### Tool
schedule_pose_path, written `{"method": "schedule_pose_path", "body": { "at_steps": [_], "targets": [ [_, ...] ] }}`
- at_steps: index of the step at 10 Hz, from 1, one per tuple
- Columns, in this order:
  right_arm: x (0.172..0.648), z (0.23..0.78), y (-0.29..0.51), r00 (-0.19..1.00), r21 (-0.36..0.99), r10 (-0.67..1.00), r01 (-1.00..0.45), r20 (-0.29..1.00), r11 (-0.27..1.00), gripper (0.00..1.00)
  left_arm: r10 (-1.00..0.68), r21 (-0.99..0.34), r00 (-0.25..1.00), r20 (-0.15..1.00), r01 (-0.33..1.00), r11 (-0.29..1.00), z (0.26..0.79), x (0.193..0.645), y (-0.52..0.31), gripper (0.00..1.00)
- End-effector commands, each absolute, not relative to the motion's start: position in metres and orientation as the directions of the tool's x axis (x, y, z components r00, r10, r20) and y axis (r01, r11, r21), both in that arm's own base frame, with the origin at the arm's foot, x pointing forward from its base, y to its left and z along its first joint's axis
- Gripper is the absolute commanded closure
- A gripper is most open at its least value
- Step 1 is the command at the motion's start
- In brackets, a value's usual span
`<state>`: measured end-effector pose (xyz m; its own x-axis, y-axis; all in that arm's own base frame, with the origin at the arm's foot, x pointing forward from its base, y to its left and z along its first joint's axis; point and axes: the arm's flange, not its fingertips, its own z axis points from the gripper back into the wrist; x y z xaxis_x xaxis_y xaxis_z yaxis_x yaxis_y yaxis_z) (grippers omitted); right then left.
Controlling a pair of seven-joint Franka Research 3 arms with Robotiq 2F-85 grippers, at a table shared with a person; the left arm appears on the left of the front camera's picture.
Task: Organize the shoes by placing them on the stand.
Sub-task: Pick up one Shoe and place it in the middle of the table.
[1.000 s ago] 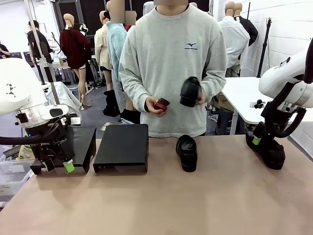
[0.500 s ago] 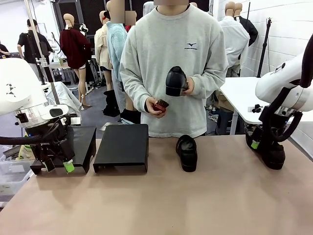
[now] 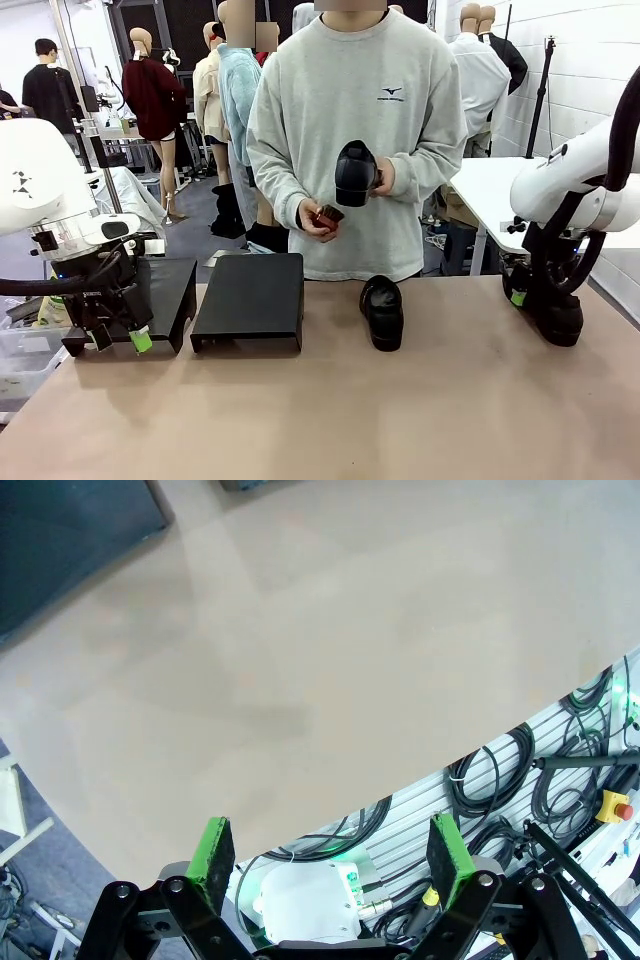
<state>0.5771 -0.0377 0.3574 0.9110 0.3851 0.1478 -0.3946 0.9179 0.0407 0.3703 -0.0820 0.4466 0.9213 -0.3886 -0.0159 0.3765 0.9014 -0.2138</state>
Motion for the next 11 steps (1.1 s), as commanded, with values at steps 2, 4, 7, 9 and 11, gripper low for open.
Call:
{"method": "schedule_pose_path", "body": {
  "at_steps": [2,4,7,9,11],
  "targets": [
    [0.581,0.340,-0.029,0.926,0.006,0.354,-0.358,0.132,0.934,0.02,-0.382,-0.234,0.924,-0.017,0.368,0.900,0.448,0.369,-0.082,0.00],
    [0.583,0.336,-0.025,0.924,-0.019,0.359,-0.360,0.131,0.933,0.25,-0.382,-0.234,0.924,-0.017,0.368,0.900,0.448,0.369,-0.082,0.00],
    [0.585,0.334,-0.024,0.929,-0.050,0.347,-0.343,0.128,0.938,0.76,-0.382,-0.234,0.924,-0.017,0.368,0.900,0.448,0.369,-0.082,0.00],
    [0.584,0.335,-0.024,0.931,-0.065,0.340,-0.334,0.133,0.940,1.00,-0.382,-0.234,0.924,-0.017,0.368,0.900,0.448,0.369,-0.082,0.00],
    [0.584,0.335,-0.027,0.937,-0.051,0.323,-0.319,0.133,0.946,1.00,-0.382,-0.234,0.924,-0.017,0.368,0.900,0.448,0.369,-0.082,0.00]
  ]
}}
